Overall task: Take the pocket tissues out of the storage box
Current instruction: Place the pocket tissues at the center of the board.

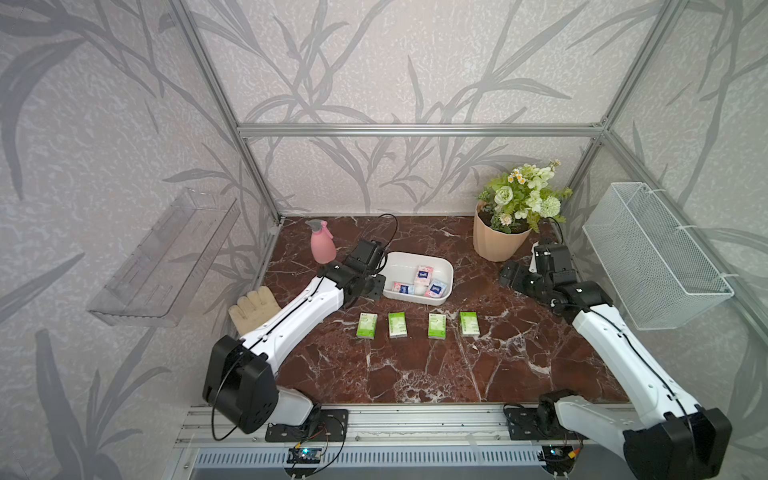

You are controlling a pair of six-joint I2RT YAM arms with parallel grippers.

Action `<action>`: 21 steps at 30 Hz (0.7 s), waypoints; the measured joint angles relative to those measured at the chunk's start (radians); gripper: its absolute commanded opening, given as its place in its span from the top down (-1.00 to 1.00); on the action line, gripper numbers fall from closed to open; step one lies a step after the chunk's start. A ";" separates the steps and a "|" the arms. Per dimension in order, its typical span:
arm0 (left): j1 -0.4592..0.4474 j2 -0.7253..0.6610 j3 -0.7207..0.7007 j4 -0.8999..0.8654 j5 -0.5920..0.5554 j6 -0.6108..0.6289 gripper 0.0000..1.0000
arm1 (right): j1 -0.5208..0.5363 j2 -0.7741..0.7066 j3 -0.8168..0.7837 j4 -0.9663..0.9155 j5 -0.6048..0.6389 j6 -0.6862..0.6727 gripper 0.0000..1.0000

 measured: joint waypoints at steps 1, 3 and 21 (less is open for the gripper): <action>-0.006 -0.030 -0.021 -0.029 -0.008 -0.044 0.13 | 0.000 0.001 0.000 0.004 0.000 -0.001 -0.98; -0.016 -0.077 -0.055 -0.074 -0.016 -0.122 0.13 | 0.000 0.005 0.000 0.010 -0.001 -0.001 -0.98; -0.129 -0.208 -0.402 -0.107 0.041 -0.491 0.14 | 0.000 0.019 -0.013 0.034 -0.052 0.004 -0.99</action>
